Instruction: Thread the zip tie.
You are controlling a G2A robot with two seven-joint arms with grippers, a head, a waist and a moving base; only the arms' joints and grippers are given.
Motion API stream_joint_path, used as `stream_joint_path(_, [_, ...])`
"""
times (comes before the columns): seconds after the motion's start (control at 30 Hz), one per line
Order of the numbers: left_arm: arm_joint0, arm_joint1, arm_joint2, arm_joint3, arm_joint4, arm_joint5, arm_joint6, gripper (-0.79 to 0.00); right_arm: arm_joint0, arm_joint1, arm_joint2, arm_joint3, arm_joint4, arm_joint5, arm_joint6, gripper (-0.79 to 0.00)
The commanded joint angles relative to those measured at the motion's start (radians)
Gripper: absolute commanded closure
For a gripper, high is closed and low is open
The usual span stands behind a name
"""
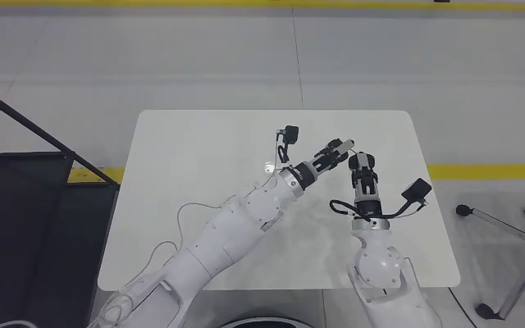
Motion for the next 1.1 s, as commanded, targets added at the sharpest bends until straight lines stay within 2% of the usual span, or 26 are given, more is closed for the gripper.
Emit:
stream_joint_path(0.0, [0.001, -0.004, -0.004, 0.004, 0.001, -0.001, -0.003, -0.376, 0.001, -0.002, 0.003, 0.003, 0.000, 0.003, 0.001, 0.000])
stream_joint_path(0.73, [0.014, -0.038, -0.047, 0.032, 0.034, -0.015, -0.041, -0.225, -0.002, -0.023, 0.018, 0.016, -0.016, 0.011, 0.014, 0.000])
stream_joint_path(0.97, [0.018, -0.047, -0.062, 0.036, 0.048, -0.014, -0.050, -0.055, -0.005, -0.029, 0.023, 0.015, -0.020, 0.010, 0.020, 0.000])
stream_joint_path(1.03, [0.020, -0.049, -0.066, 0.037, 0.051, -0.014, -0.053, -0.049, -0.005, -0.030, 0.025, 0.015, -0.022, 0.010, 0.022, 0.000])
stream_joint_path(1.07, [0.020, -0.050, -0.068, 0.037, 0.053, -0.014, -0.054, -0.018, -0.006, -0.031, 0.026, 0.015, -0.022, 0.010, 0.021, 0.000])
